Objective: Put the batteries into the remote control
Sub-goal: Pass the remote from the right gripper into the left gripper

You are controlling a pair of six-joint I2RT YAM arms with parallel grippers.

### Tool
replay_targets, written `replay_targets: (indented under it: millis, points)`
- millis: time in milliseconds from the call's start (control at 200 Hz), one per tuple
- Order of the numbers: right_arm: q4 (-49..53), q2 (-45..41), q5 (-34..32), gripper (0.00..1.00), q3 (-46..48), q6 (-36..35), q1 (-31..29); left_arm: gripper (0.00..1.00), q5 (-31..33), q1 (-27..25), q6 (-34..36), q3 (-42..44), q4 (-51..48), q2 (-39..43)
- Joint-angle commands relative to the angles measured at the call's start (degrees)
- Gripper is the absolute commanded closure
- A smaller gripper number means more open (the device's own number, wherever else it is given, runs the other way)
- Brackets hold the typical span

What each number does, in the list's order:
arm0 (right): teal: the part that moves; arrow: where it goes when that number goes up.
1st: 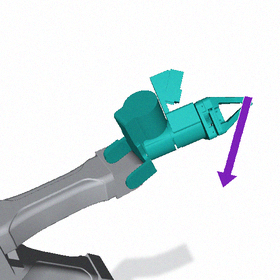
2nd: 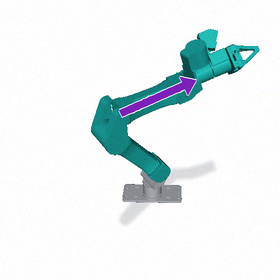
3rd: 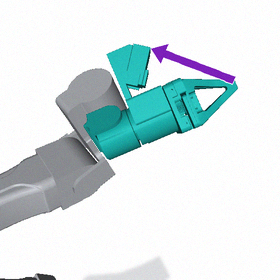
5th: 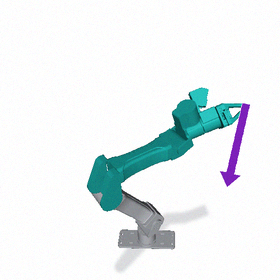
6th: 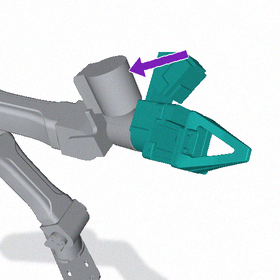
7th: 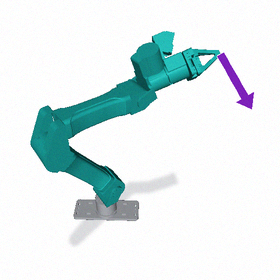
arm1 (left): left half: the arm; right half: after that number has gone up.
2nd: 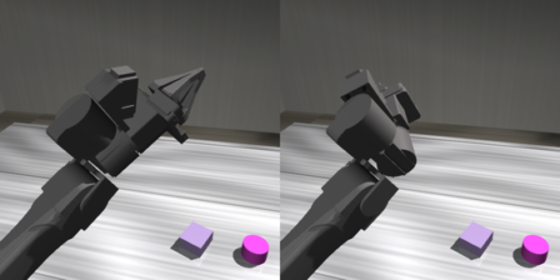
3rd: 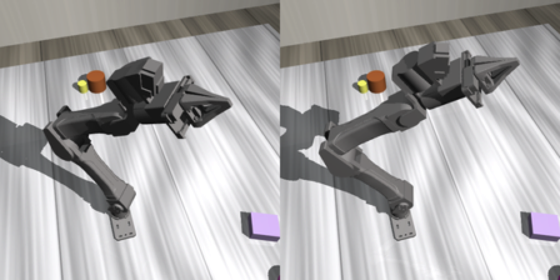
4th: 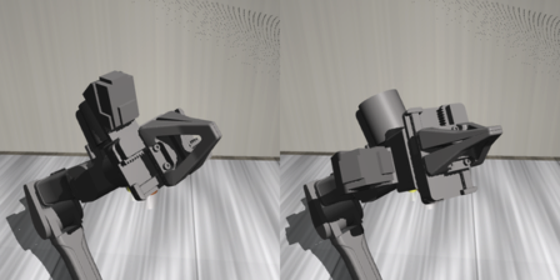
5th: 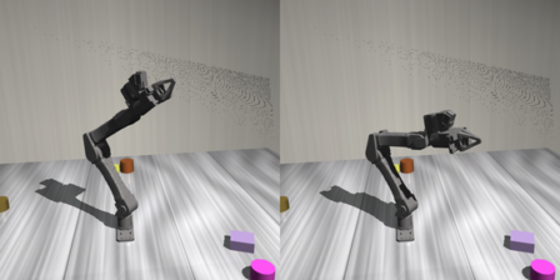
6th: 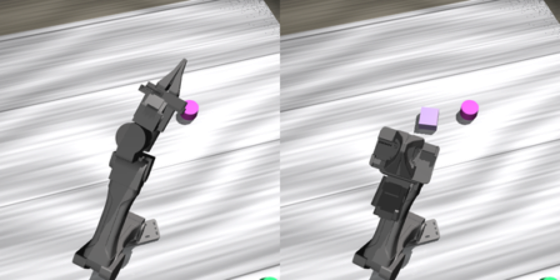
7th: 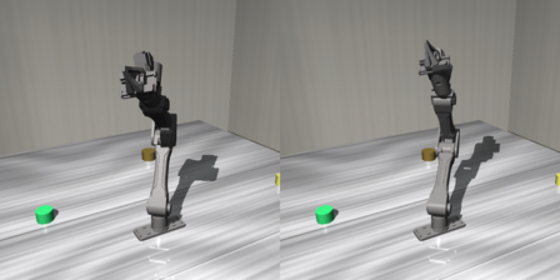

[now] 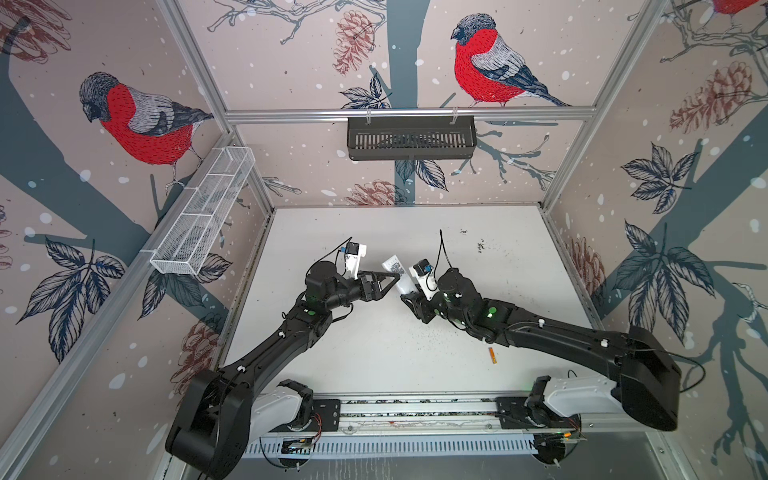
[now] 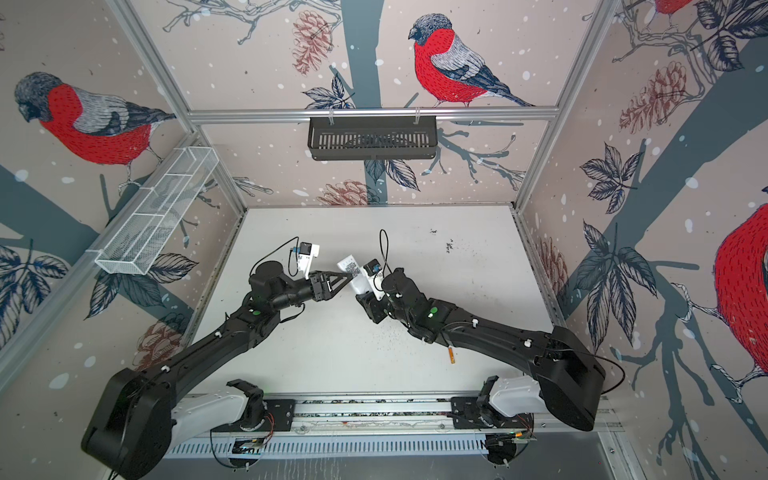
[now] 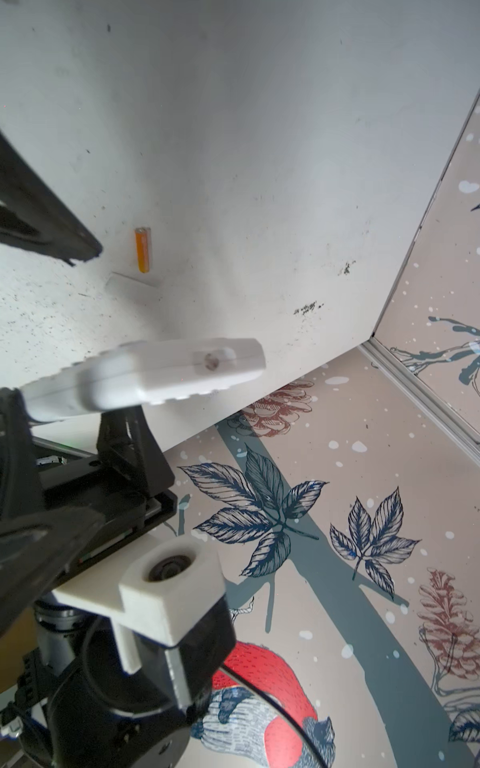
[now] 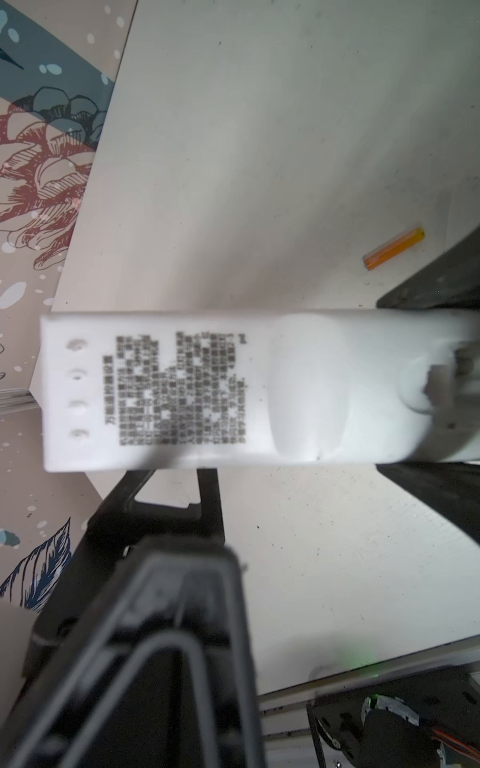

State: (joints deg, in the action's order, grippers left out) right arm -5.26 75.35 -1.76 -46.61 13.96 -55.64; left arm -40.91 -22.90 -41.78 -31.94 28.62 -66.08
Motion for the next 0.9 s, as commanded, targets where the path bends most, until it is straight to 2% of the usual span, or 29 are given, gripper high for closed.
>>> replay_targets:
  millis: [0,320,385,500,690,896]
  points:
    - [-3.21,-0.69,-2.66,0.62,0.2,1.55,-0.9,0.15,-0.87,-1.21,-1.49,-0.74,7.63,-1.24]
    - [-3.46,-0.21,-10.95,0.62,0.38,0.72,-5.03,0.3,-0.32,-3.99,-1.44,-2.48,9.51,-4.88]
    - [-3.35,-0.21,-10.98,0.62,0.4,0.45,-5.05,0.33,-0.66,-4.07,-1.69,-2.51,10.11,-5.35]
    - [-3.61,-0.63,-10.9,0.62,0.63,0.27,-5.18,0.45,-0.28,-4.09,-1.9,-2.3,10.64,-5.46]
    - [-4.15,-0.92,-10.02,0.62,0.91,-0.35,-5.36,0.51,0.19,-4.11,-1.82,-2.33,11.1,-5.69]
    - [-5.06,-0.94,-7.69,0.6,1.47,-0.9,-5.4,0.65,0.69,-4.09,-1.79,-2.2,11.36,-5.95]
